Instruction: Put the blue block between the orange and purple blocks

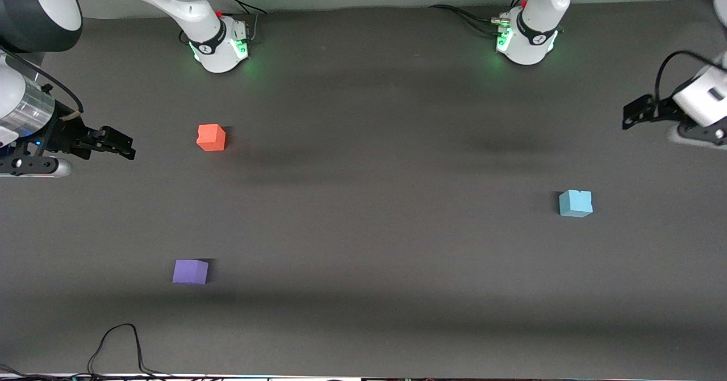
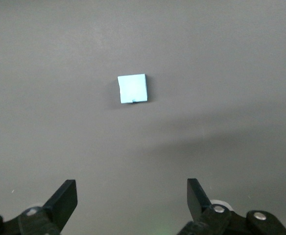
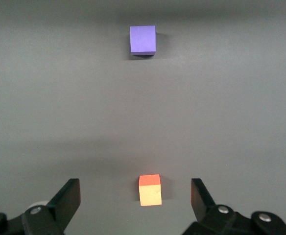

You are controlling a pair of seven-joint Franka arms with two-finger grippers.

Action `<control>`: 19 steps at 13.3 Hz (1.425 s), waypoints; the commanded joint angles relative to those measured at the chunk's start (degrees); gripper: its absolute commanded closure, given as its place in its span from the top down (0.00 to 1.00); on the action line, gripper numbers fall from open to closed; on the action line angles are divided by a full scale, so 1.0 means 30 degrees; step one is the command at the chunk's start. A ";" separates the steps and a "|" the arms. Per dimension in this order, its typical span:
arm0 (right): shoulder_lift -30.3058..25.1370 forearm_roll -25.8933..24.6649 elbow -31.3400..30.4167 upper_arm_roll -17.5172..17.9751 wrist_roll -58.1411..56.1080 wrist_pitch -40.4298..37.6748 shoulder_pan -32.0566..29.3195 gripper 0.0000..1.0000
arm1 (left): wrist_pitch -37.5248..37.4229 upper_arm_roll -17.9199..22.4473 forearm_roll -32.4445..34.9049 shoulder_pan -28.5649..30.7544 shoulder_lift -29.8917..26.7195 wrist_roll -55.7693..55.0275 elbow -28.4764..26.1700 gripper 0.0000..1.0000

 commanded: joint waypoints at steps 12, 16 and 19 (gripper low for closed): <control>0.0170 -0.0187 0.0366 -0.0119 0.0344 -0.0352 0.0028 1.00 | 1.2918 -0.0069 0.0237 -0.0094 0.7133 0.0331 -0.4270 1.00; 0.0170 -0.0187 0.0337 -0.0119 0.0344 -0.0381 0.0028 1.00 | 1.5029 -0.0069 0.0237 -0.0123 0.9068 0.0331 -0.4270 1.00; 0.0170 -0.0187 0.0337 -0.0119 0.0344 -0.0352 0.0028 1.00 | 1.5678 -0.0069 0.0237 -0.0094 0.9600 0.0331 -0.4270 1.00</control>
